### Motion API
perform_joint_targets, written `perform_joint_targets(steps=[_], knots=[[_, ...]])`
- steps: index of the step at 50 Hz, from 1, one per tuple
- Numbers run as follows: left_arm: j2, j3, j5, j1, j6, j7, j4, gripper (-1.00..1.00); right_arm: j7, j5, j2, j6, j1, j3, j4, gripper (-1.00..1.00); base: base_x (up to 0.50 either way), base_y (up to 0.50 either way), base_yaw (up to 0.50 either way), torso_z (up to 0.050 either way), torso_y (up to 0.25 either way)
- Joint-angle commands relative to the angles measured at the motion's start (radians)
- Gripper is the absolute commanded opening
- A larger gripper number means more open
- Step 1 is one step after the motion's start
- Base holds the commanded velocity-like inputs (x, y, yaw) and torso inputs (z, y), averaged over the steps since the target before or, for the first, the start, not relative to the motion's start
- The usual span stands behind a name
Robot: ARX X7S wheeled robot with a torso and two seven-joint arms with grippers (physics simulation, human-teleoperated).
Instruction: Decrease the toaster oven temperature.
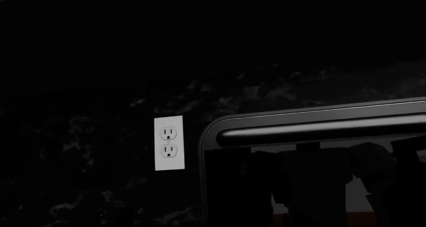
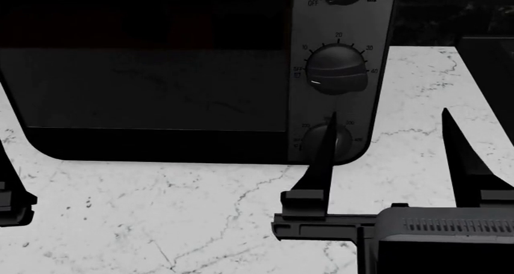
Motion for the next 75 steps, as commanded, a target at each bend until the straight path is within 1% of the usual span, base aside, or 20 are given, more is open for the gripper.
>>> perform_joint_targets(steps=[1,6,7,8,9,13,14,22,30,33,43,48,57,75], knots=[[-0.004,0.001,-0.010,0.007,0.017,-0.007,-0.015,1.00,-0.015,0.061,0.008,0.121,-0.046,0.021,-0.074,1.00,0.00,0.00,0.00,0.000,0.000],[-0.007,0.001,-0.013,0.009,0.023,-0.011,-0.021,1.00,-0.012,0.107,-0.013,0.266,-0.011,0.046,-0.099,1.00,0.00,0.00,0.00,0.000,0.000],[-0.007,0.001,-0.014,0.009,0.025,-0.012,-0.023,1.00,-0.018,0.118,-0.019,0.260,-0.011,0.054,-0.095,1.00,0.00,0.00,0.00,0.000,0.000],[-0.007,0.002,-0.014,0.008,0.025,-0.012,-0.024,1.00,-0.024,0.140,-0.032,0.301,0.002,0.070,-0.097,1.00,0.00,0.00,0.00,0.000,0.000],[-0.008,0.002,-0.014,0.008,0.026,-0.013,-0.025,1.00,-0.024,0.143,-0.032,0.302,0.003,0.072,-0.100,1.00,0.00,0.00,0.00,0.000,0.000],[-0.011,0.001,-0.016,0.008,0.029,-0.016,-0.031,1.00,-0.008,0.167,-0.061,0.394,0.045,0.091,-0.083,1.00,0.00,0.00,0.00,0.000,0.000],[-0.012,0.001,-0.017,0.009,0.029,-0.016,-0.030,1.00,-0.007,0.166,-0.062,0.383,0.044,0.088,-0.079,1.00,0.00,0.00,0.00,0.000,0.000],[-0.017,-0.002,-0.023,0.013,0.030,-0.022,-0.029,1.00,-0.007,0.240,-0.123,0.557,0.116,0.151,-0.083,1.00,0.00,0.00,0.00,0.000,0.000],[-0.021,0.003,-0.023,0.016,0.028,-0.029,-0.024,1.00,-0.025,0.299,-0.163,0.634,0.159,0.219,-0.083,1.00,0.00,0.00,0.00,0.000,0.000],[-0.023,0.002,-0.026,0.019,0.026,-0.032,-0.014,1.00,-0.016,0.301,-0.162,0.631,0.170,0.209,-0.073,1.00,0.00,0.00,0.00,0.000,0.000],[-0.031,0.000,-0.033,0.022,0.024,-0.037,-0.008,1.00,0.011,0.326,-0.195,0.649,0.212,0.236,-0.013,1.00,0.00,0.00,0.00,0.000,0.000],[-0.033,-0.001,-0.036,0.026,0.024,-0.041,-0.004,1.00,0.020,0.346,-0.211,0.641,0.217,0.260,0.015,1.00,0.00,0.00,0.00,0.000,0.000],[-0.038,-0.006,-0.042,0.033,0.029,-0.046,-0.004,1.00,0.067,0.391,-0.222,0.631,0.222,0.260,0.071,1.00,0.00,0.00,0.00,0.000,0.000],[-0.045,-0.001,-0.047,0.031,0.038,-0.055,-0.019,1.00,0.130,0.375,-0.189,0.490,0.234,0.205,0.252,1.00,0.00,0.00,0.00,0.000,0.000]])
